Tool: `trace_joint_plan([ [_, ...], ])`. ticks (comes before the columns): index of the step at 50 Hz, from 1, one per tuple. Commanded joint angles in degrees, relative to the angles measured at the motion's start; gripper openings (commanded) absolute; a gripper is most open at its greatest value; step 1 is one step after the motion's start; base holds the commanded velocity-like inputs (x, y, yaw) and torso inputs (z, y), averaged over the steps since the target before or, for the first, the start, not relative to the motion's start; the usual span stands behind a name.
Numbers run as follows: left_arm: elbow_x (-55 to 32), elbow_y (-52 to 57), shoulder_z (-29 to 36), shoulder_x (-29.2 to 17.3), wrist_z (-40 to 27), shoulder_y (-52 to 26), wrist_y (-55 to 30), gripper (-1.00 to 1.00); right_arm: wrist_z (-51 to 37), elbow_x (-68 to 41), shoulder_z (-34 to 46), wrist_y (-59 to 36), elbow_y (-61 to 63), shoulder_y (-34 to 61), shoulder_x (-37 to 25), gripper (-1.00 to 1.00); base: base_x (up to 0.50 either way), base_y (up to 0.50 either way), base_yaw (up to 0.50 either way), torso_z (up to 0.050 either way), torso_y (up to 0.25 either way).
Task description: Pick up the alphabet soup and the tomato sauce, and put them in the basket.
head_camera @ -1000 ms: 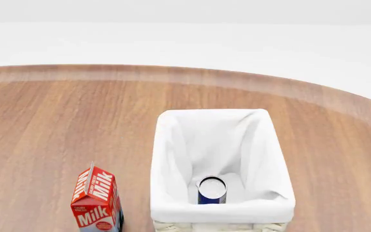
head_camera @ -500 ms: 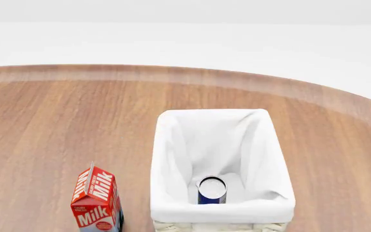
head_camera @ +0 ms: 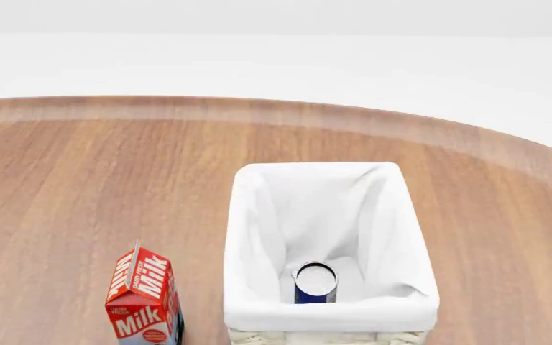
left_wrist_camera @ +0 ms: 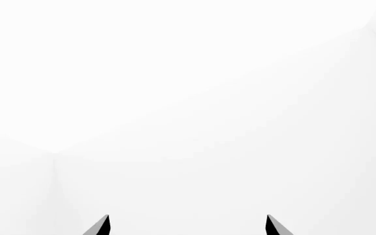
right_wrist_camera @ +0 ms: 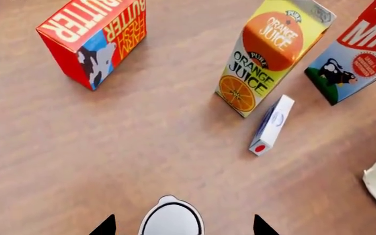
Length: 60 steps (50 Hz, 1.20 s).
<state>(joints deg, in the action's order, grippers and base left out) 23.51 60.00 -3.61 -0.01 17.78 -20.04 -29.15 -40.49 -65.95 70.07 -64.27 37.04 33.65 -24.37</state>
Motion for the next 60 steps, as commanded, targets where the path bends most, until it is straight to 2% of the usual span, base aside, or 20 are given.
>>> trace_joint_plan([
  [1, -0.2, 0.0, -0.2, 0.0, 0.0, 0.1, 0.1, 1.00, 2.3, 4.1, 2.3, 2.6, -1.4, -1.4, 0.1, 1.00, 0.00, 0.00, 0.00, 0.000, 0.000],
  [20, -0.2, 0.0, -0.1, 0.0, -0.2, 0.1, 0.1, 1.00, 6.0, 10.1, 5.1, 6.0, -6.4, -1.7, -0.4, 1.00, 0.00, 0.00, 0.00, 0.000, 0.000],
  [37, 0.1, 0.0, 0.1, 0.0, 0.0, -0.3, -0.2, 1.00, 5.6, 9.0, 6.9, 3.0, -6.3, -1.1, -0.1, 1.00, 0.00, 0.00, 0.00, 0.000, 0.000],
  [60, -0.4, 0.0, -0.5, 0.0, 0.0, 0.2, 0.4, 1.00, 8.0, 15.0, 10.3, 7.9, -9.8, -2.9, -0.6, 1.00, 0.00, 0.00, 0.00, 0.000, 0.000],
])
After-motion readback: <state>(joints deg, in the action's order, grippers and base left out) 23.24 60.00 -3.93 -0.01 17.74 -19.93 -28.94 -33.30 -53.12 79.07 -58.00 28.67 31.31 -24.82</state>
